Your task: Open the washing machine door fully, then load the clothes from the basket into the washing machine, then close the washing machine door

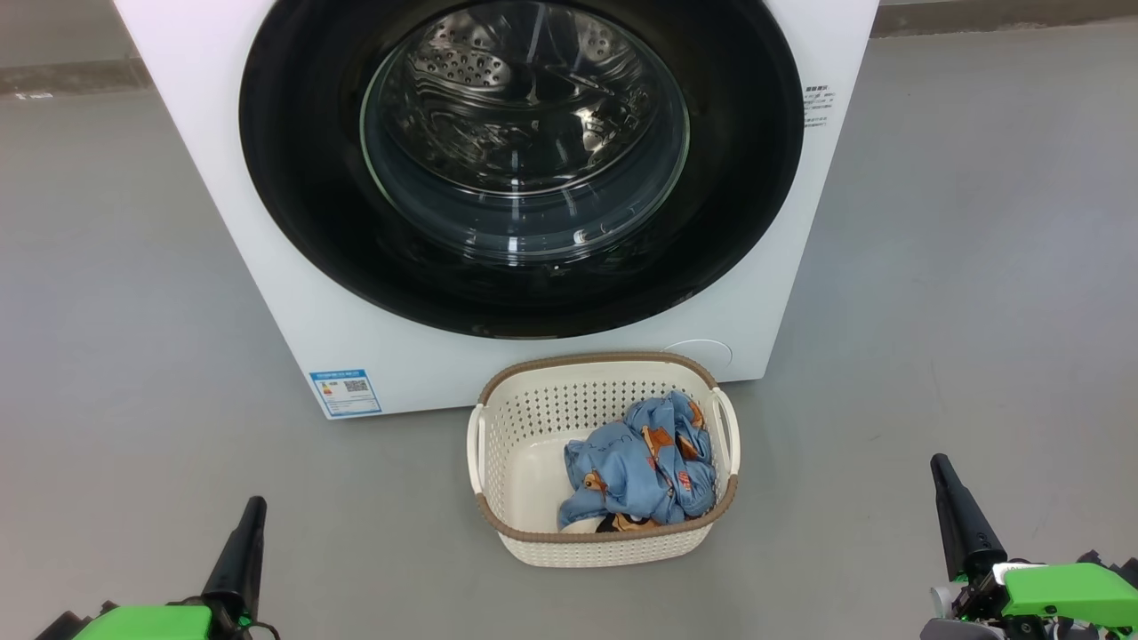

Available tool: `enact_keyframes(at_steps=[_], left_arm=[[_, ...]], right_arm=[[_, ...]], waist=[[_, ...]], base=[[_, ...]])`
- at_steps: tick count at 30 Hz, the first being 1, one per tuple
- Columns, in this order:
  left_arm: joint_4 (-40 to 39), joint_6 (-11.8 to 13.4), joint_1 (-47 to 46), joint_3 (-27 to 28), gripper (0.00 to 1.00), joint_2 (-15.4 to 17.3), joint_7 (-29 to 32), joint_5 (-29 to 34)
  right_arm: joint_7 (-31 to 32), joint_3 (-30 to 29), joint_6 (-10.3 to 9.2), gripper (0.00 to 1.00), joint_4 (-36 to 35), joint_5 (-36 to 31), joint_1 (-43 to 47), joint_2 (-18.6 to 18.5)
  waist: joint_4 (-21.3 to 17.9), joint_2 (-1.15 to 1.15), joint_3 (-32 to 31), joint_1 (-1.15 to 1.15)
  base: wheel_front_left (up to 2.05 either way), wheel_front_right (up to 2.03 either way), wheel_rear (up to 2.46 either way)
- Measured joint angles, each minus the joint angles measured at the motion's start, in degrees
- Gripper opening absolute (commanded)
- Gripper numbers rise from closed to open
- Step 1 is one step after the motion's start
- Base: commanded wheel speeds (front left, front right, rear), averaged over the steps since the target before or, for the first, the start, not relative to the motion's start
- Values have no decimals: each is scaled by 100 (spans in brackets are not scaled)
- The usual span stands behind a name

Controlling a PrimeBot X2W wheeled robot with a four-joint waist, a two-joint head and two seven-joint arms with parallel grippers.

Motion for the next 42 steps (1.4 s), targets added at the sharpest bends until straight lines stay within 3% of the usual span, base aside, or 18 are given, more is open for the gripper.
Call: enact_keyframes(at_steps=[30,31,42], left_arm=[[0,0,0,0,0,0,0,0],[0,0,0,0,100,0,0,0],[314,7,288,-53,100,-144,-36,0]], right_arm=[[0,0,0,0,0,1,0,0],[0,0,0,100,0,1,0,0],[-46,15,0,100,343,-19,259,73]], waist=[[0,0,0,0],[0,0,0,0],[-4,0,-9,2]], base=[[0,0,0],[0,0,0],[0,0,0]])
